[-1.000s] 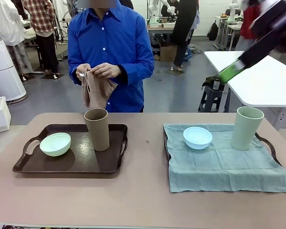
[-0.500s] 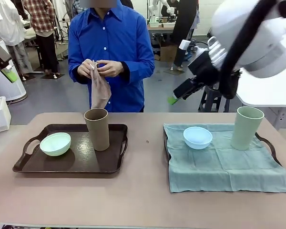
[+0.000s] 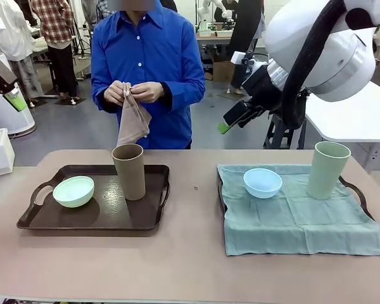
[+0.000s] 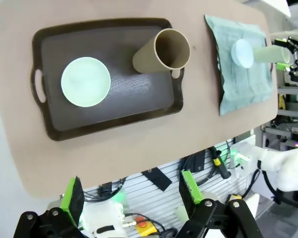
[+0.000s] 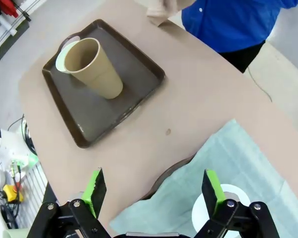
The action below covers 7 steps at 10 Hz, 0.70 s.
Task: Set up a tray with a mat and arrange the tableware.
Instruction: Pick up the Picnic Bowl and Reusable plastic cup from the Handle tray in front of the human's position and hold them in the air.
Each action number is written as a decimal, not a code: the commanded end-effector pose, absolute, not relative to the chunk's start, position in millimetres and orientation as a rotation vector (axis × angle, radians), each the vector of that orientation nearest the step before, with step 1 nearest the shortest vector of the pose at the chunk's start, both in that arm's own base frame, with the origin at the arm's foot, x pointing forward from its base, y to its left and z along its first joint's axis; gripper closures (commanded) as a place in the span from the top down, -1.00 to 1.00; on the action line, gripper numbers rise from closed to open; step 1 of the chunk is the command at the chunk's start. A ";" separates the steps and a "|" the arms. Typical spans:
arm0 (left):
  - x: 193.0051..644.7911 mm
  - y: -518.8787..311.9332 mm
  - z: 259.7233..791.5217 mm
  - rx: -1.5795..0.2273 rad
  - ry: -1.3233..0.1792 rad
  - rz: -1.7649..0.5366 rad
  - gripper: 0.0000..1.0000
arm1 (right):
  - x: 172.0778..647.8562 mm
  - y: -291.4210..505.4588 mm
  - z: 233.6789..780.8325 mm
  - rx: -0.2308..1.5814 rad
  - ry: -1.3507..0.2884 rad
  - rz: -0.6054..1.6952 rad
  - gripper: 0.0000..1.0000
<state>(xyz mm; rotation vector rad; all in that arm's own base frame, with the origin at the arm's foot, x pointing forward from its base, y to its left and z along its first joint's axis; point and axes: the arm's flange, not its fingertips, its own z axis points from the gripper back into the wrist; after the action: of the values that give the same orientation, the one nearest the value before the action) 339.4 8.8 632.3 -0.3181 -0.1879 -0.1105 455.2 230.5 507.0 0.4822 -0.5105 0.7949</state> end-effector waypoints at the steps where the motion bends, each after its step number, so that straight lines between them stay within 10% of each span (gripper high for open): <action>1: 336.8 7.8 634.4 -0.317 -0.183 -0.115 1.00 | 447.7 223.8 501.2 0.503 -0.515 0.814 1.00; 7: 377.9 -52.0 610.6 0.084 -0.227 -0.083 1.00 | 478.0 314.5 467.8 0.368 -0.535 1.250 1.00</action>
<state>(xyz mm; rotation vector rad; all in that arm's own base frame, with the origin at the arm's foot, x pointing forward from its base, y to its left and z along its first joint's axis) 375.8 -48.0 616.3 -0.0821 -0.2236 -0.1571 460.0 302.8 480.0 0.3823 -0.5177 1.1302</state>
